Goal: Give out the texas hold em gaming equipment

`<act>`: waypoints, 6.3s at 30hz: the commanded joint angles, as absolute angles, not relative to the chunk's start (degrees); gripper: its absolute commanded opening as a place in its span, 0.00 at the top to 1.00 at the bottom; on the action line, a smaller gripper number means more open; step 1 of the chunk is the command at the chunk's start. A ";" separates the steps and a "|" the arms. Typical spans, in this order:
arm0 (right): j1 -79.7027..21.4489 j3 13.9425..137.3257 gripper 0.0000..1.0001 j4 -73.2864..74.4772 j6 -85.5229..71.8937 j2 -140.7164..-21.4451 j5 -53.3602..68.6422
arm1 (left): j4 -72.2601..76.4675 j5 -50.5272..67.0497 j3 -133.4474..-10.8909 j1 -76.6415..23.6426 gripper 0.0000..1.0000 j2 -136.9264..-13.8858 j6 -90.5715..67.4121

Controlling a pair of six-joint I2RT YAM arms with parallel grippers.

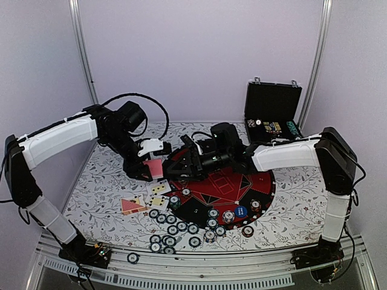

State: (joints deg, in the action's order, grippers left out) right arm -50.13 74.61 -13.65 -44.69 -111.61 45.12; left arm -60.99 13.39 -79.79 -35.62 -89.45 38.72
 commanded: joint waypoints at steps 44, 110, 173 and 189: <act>-49.42 84.28 0.92 -42.53 -70.82 -127.55 53.87 | -58.95 12.80 -84.75 -40.09 0.30 -93.39 37.89; -50.23 85.50 0.47 -34.60 -69.44 -124.95 53.01 | -53.27 17.92 -76.55 -38.41 0.49 -87.69 41.45; -48.32 77.97 0.78 -30.73 -66.51 -119.49 53.10 | -54.60 17.93 -75.85 -35.87 0.60 -89.38 38.90; -46.87 75.30 0.89 -26.30 -63.02 -116.69 51.87 | -55.81 17.97 -76.35 -35.60 0.63 -89.82 39.04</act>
State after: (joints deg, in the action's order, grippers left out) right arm -47.79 76.16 -29.50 -65.23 -119.59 52.45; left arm -55.55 17.37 -75.02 -36.34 -89.43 39.18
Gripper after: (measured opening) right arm 0.127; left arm 0.660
